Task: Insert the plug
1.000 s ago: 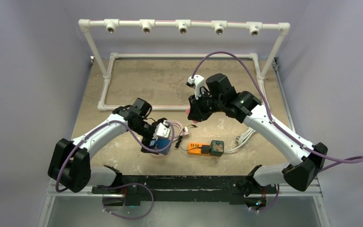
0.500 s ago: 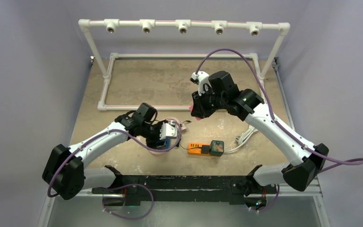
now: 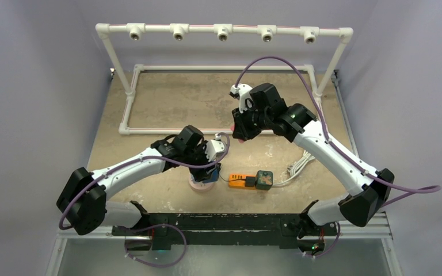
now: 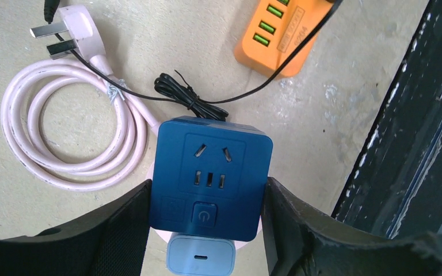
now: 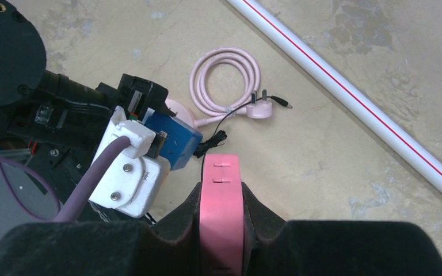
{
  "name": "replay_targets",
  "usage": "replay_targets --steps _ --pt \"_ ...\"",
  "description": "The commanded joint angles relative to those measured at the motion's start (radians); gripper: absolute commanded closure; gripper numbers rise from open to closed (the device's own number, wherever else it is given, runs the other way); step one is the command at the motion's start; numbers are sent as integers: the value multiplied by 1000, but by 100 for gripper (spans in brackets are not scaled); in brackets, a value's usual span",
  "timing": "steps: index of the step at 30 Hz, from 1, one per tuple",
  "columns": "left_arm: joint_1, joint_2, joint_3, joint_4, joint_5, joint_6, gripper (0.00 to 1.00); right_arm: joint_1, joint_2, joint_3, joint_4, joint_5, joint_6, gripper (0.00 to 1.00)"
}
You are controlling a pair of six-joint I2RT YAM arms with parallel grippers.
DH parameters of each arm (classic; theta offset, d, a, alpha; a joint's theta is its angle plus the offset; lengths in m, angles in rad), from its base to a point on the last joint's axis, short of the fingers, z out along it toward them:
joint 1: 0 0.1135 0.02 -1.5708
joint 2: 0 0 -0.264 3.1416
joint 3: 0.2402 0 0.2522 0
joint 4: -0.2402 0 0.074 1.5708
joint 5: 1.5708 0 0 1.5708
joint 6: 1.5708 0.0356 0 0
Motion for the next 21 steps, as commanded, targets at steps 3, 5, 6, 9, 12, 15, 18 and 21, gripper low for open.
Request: replay_targets --steps 3,5,6,9,12,15,18,21 --pt "-16 26 21 94 -50 -224 100 -3 -9 29 19 -2 1 100" --pt "-25 30 15 112 -76 -243 100 -4 -7 17 29 -7 1 100" --pt "-26 31 15 116 -90 -248 100 -4 -5 12 30 -10 0 100" --pt "-26 25 -4 147 -104 -274 100 -3 -4 1 33 -11 -2 100" --pt "-28 27 -41 198 -76 -330 90 -3 -3 -7 37 -6 -8 100" --pt "-27 13 -62 213 -64 -341 65 -4 2 -4 29 -6 -8 100" --pt "-28 -4 -63 209 -60 -341 39 -3 0 -9 31 -14 0 100" --pt "-28 -22 -43 188 -64 -338 29 -4 6 -10 29 -35 15 100"
